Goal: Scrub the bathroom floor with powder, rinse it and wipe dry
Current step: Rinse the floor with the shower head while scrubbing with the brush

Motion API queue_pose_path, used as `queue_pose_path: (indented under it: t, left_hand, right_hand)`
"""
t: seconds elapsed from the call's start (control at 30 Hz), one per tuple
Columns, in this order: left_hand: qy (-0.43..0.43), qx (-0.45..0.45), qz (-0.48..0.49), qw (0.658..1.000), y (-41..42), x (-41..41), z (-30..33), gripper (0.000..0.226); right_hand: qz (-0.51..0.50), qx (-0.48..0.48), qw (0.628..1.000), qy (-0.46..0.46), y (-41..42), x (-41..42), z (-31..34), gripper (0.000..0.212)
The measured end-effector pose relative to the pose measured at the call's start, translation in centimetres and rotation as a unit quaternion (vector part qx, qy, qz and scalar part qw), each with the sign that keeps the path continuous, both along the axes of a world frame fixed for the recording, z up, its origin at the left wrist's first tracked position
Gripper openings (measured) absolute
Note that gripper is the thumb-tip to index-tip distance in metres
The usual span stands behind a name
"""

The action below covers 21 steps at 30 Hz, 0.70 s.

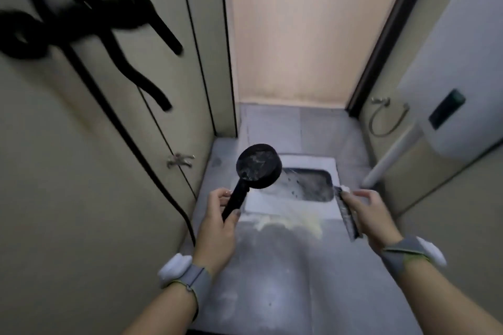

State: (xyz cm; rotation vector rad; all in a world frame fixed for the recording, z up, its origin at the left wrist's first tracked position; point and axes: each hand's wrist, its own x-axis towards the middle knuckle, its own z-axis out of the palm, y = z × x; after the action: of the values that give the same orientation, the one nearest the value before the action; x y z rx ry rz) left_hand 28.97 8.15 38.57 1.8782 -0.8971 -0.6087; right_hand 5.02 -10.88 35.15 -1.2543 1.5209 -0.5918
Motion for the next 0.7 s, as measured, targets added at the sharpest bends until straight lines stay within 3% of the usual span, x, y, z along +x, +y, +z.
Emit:
queue_pose_path:
  t: [0.07,0.33,0.47,0.57,0.7]
  left_hand:
    - [0.006,0.023,-0.017,1.0,-0.2,-1.5,-3.8,0.032]
    - [0.009,0.095,-0.123,0.988,-1.1,-11.4,-28.1,0.036]
    - [-0.016,0.101,-0.182,0.978,-0.5,-14.0,-36.5,0.039]
    - [-0.015,0.094,-0.207,0.974,0.0,-15.5,-41.6,0.039]
    - [-0.024,0.08,-0.227,0.97,-0.2,-16.5,-45.2,0.036]
  right_hand:
    - [-0.065,0.016,0.997,-0.041,1.4,-3.6,-4.2,0.034]
    - [-0.234,0.127,0.952,-0.153,10.1,-14.9,-30.9,0.014]
    - [-0.301,0.17,0.909,-0.233,12.3,-15.5,-40.8,0.033]
    - [-0.352,0.227,0.853,-0.311,12.0,-14.8,-45.5,0.047]
    - [-0.314,0.22,0.823,-0.42,9.7,-13.0,-47.7,0.039]
